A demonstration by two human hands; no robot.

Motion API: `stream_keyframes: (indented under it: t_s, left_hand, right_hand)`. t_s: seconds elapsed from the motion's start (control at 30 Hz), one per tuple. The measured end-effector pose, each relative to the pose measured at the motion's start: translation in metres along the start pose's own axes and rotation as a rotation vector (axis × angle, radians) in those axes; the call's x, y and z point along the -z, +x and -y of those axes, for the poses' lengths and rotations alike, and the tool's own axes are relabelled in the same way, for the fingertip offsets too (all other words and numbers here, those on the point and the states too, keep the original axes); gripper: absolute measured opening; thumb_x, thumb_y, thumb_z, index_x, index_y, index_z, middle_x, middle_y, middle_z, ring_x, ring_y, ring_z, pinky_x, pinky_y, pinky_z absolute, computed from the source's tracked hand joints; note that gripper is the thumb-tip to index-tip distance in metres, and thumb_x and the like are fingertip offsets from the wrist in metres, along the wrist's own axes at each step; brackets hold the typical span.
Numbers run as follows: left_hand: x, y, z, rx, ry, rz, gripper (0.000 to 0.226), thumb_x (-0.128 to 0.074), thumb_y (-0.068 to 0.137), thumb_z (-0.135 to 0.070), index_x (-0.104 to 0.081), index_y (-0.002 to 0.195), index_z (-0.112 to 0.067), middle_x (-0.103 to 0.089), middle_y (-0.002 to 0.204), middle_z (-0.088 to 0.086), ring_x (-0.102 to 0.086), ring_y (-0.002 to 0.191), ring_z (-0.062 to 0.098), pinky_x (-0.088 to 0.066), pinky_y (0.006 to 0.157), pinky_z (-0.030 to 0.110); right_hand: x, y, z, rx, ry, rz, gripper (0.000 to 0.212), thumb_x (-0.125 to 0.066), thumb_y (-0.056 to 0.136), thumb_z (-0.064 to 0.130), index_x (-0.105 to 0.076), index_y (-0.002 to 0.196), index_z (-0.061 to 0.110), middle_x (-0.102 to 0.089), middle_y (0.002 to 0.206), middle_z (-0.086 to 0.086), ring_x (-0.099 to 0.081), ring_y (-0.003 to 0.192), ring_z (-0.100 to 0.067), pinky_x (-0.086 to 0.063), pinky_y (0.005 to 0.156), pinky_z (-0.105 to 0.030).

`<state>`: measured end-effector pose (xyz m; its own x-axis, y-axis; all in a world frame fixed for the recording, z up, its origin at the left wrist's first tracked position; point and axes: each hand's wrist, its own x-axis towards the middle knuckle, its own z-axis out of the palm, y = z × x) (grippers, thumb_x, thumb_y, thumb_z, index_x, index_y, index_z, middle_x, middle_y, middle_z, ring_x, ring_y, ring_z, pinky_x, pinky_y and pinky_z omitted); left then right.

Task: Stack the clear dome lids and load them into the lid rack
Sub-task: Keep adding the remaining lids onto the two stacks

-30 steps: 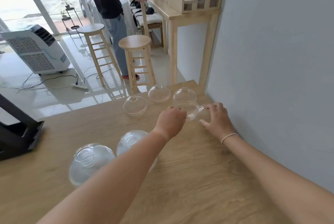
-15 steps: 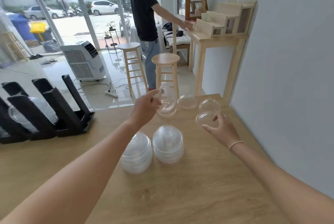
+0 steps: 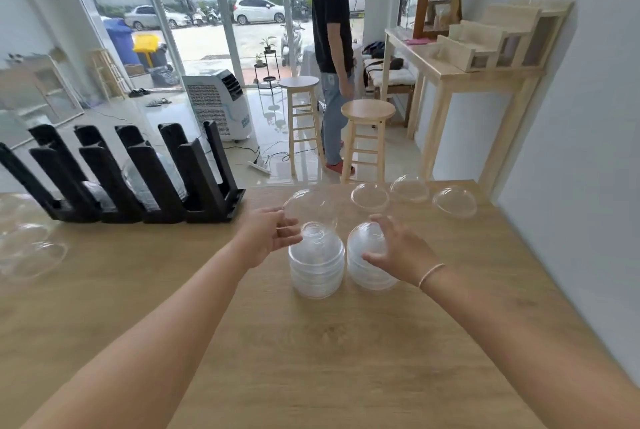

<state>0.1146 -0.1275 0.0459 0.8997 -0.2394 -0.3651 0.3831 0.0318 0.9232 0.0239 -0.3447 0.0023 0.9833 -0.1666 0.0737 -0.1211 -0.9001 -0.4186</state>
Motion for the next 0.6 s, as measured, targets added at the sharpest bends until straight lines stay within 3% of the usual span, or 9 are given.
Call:
stream_keyframes:
  t_s: [0.2, 0.37, 0.47, 0.53, 0.6]
  left_hand:
    - [0.005, 0.009, 0.026, 0.089, 0.022, -0.052, 0.033, -0.042, 0.090, 0.006, -0.054, 0.120, 0.005, -0.053, 0.075, 0.011, -0.053, 0.060, 0.020, -0.056, 0.046, 0.024]
    - [0.010, 0.010, 0.033, 0.089, 0.234, -0.072, 0.034, -0.052, 0.087, 0.002, -0.056, 0.121, -0.001, -0.058, 0.089, 0.013, -0.053, 0.063, 0.018, -0.055, 0.047, 0.025]
    - [0.008, 0.007, 0.036, -0.027, 0.455, -0.112, 0.040, -0.052, 0.090, -0.016, -0.050, 0.129, -0.010, -0.056, 0.112, 0.009, -0.055, 0.086, 0.020, -0.055, 0.062, 0.031]
    - [0.005, 0.007, 0.036, -0.212, 0.601, -0.113, 0.045, -0.052, 0.090, -0.027, -0.047, 0.133, -0.018, -0.052, 0.124, 0.008, -0.054, 0.103, 0.020, -0.054, 0.082, 0.038]
    - [0.002, 0.005, 0.035, -0.364, 0.735, -0.030, 0.055, -0.057, 0.087, -0.039, -0.041, 0.137, -0.025, -0.044, 0.137, 0.005, -0.047, 0.121, 0.022, -0.042, 0.102, 0.043]
  right_hand:
    - [-0.009, 0.003, -0.003, -0.027, -0.001, -0.005, 0.069, -0.063, 0.077, 0.043, -0.032, 0.136, 0.025, -0.040, 0.140, 0.001, -0.044, 0.123, -0.025, -0.039, 0.101, -0.040]
    - [-0.012, 0.004, -0.002, -0.038, -0.014, -0.008, 0.071, -0.062, 0.078, 0.044, -0.030, 0.139, 0.025, -0.035, 0.144, -0.001, -0.040, 0.128, -0.025, -0.037, 0.103, -0.043]
    - [-0.014, 0.005, -0.003, -0.044, -0.014, -0.009, 0.072, -0.061, 0.078, 0.045, -0.029, 0.139, 0.026, -0.032, 0.147, -0.002, -0.038, 0.130, -0.025, -0.037, 0.104, -0.045]
    - [-0.014, 0.006, -0.004, -0.044, -0.001, -0.002, 0.072, -0.061, 0.078, 0.045, -0.028, 0.139, 0.026, -0.032, 0.147, -0.002, -0.037, 0.131, -0.025, -0.036, 0.105, -0.045]
    - [-0.015, 0.007, -0.003, -0.045, 0.009, 0.002, 0.072, -0.061, 0.078, 0.044, -0.028, 0.139, 0.026, -0.032, 0.147, -0.003, -0.036, 0.131, -0.026, -0.035, 0.106, -0.045]
